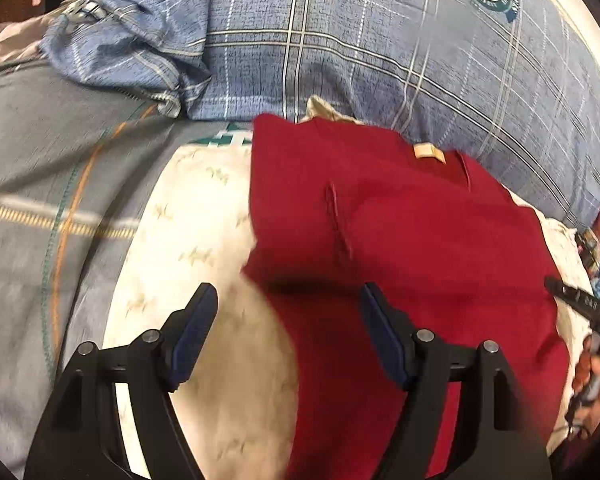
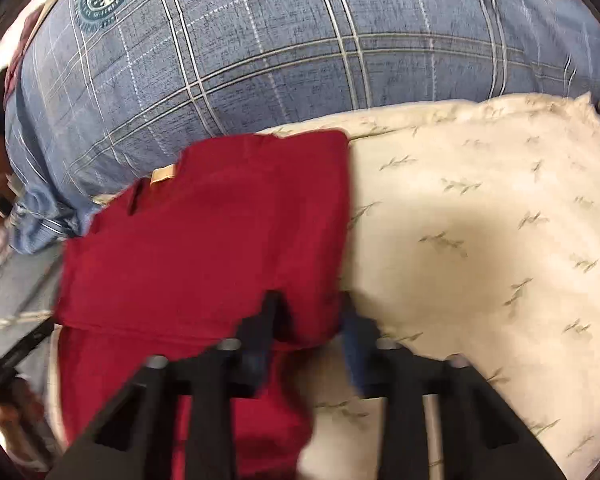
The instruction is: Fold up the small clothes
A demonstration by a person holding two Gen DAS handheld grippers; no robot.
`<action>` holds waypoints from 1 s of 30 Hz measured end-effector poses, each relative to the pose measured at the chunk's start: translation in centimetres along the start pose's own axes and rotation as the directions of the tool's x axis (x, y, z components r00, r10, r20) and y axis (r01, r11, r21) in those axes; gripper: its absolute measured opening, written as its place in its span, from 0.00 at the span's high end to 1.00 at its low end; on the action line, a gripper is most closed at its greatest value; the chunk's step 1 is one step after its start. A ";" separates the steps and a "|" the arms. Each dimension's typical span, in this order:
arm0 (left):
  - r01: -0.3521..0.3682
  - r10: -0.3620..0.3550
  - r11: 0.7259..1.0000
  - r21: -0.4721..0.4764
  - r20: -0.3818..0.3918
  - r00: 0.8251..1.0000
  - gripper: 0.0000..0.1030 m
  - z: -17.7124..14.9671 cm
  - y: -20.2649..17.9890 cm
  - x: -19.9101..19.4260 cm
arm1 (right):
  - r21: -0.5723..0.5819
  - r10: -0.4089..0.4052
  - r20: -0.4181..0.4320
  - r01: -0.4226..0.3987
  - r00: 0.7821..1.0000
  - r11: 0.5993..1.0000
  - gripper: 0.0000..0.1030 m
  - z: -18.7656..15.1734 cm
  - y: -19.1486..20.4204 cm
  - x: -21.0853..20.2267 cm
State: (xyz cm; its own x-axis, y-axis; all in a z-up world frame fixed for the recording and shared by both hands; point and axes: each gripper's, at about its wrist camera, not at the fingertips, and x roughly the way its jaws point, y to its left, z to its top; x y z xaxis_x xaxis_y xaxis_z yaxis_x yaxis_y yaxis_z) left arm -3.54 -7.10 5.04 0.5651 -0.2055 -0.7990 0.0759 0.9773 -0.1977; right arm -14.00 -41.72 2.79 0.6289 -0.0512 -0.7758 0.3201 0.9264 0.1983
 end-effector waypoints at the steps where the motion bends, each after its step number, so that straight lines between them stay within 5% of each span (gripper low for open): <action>1: 0.006 -0.006 1.000 -0.006 -0.002 1.000 0.29 -0.6 0.3 -0.4 | -0.014 -0.007 0.009 0.007 1.000 1.000 0.81 -0.2 -0.1 -0.5; 6: 0.035 -0.036 0.999 -0.021 -0.040 0.999 0.29 -3.7 1.7 -2.3 | 0.014 0.047 -0.012 -0.047 0.999 0.999 0.71 -1.1 -1.1 -3.4; 8: 0.045 -0.045 0.999 -0.007 -0.044 0.998 0.29 -4.8 1.8 -3.1 | 0.006 0.134 -0.013 -0.134 0.991 0.991 0.41 -2.1 -1.3 -6.1; 10: 0.047 -0.047 0.999 0.015 -0.037 0.998 0.29 -6.2 1.9 -4.4 | -0.037 0.164 -0.022 -0.165 0.986 0.986 0.33 -4.3 -1.2 -8.9; 14: 0.116 -0.114 0.993 0.009 -0.102 0.988 0.29 -8.8 2.5 -5.9 | -0.103 0.204 -0.124 -0.217 0.971 0.971 0.34 -9.3 -1.1 -11.1; 21: 0.128 -0.131 0.991 -0.028 -0.212 0.968 0.29 -14.1 3.8 -7.2 | -0.138 0.131 -0.262 -0.172 0.956 0.975 0.34 -16.4 -1.9 -10.8; 30: 0.198 -0.193 0.980 -0.007 -0.274 0.942 0.29 -18.1 1.5 -8.6 | -0.066 0.296 -0.315 -0.332 0.902 0.941 0.33 -19.7 -1.6 -10.9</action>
State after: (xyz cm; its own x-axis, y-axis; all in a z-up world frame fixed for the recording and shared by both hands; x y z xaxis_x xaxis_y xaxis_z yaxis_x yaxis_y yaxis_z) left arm -23.14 -4.77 1.30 0.2930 -0.3959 -0.8703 0.1809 0.9168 -0.3562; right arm -35.28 -35.34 -0.88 0.4391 0.3454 -0.8294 0.0461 0.9133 0.4047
